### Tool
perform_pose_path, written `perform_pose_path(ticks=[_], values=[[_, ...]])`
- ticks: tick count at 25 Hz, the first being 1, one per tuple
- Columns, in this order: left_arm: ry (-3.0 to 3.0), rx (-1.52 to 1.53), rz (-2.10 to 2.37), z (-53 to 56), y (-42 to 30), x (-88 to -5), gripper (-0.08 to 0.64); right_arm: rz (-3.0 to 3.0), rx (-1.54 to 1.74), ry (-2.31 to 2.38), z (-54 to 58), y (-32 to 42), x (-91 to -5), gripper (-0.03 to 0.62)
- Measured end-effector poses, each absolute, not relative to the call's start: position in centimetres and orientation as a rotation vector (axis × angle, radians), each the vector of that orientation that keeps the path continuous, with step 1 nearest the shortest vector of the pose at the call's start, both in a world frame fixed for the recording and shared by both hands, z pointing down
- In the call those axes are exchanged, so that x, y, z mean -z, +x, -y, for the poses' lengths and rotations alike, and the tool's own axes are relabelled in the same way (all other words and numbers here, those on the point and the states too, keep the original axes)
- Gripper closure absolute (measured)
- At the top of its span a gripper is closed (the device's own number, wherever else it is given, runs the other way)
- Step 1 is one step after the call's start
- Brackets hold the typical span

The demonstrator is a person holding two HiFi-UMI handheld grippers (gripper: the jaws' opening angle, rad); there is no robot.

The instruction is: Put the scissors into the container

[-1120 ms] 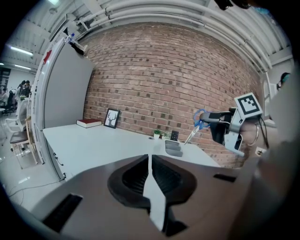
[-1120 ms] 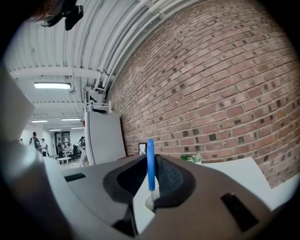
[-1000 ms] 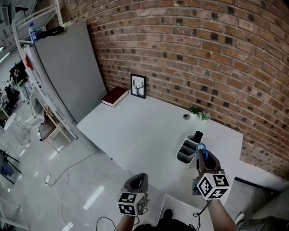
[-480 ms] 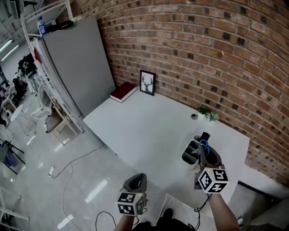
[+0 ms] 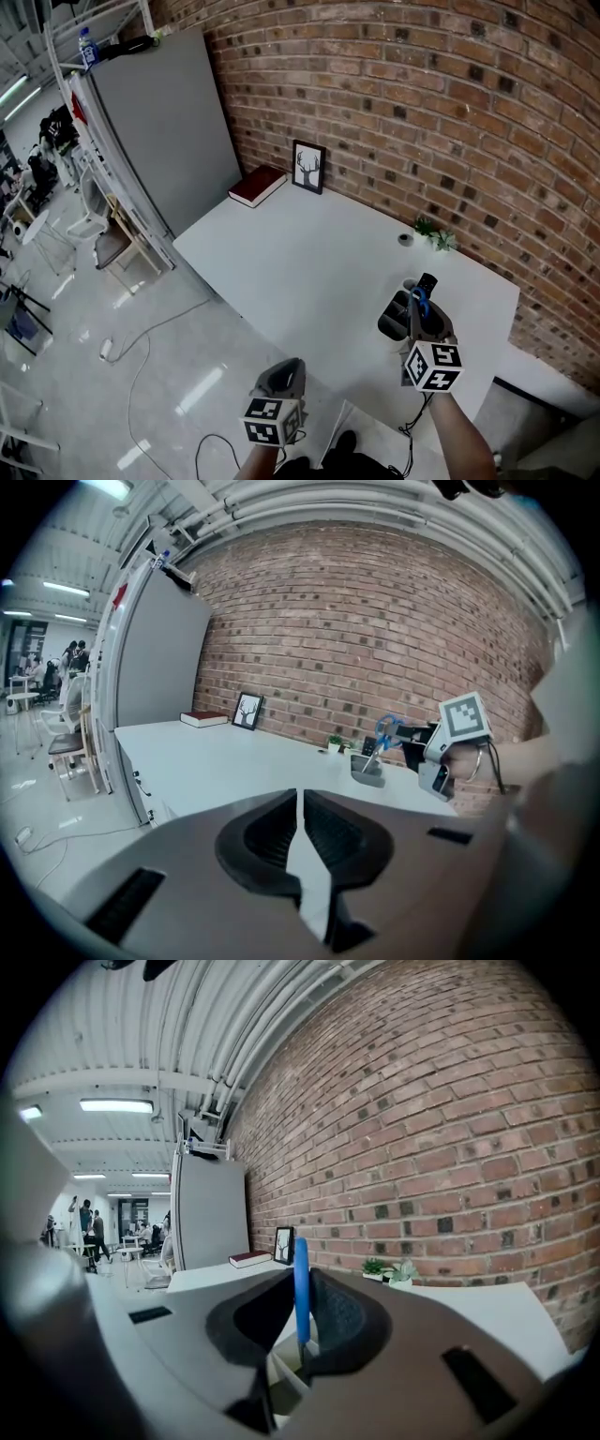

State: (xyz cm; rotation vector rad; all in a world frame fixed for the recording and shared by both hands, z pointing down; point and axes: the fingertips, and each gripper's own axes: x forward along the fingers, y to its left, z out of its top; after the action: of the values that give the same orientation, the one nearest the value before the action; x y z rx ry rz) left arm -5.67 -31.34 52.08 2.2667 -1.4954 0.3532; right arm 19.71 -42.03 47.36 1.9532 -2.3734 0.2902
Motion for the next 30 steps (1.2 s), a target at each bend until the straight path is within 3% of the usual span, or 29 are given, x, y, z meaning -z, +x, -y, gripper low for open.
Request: perform_pose_path(ticks=[30], values=[[2.262,-0.383,1.434,30.8,-5.0,-53.4,0.534,2.275,-0.437,1.84,40.9,18.8,-53.2,0.541]])
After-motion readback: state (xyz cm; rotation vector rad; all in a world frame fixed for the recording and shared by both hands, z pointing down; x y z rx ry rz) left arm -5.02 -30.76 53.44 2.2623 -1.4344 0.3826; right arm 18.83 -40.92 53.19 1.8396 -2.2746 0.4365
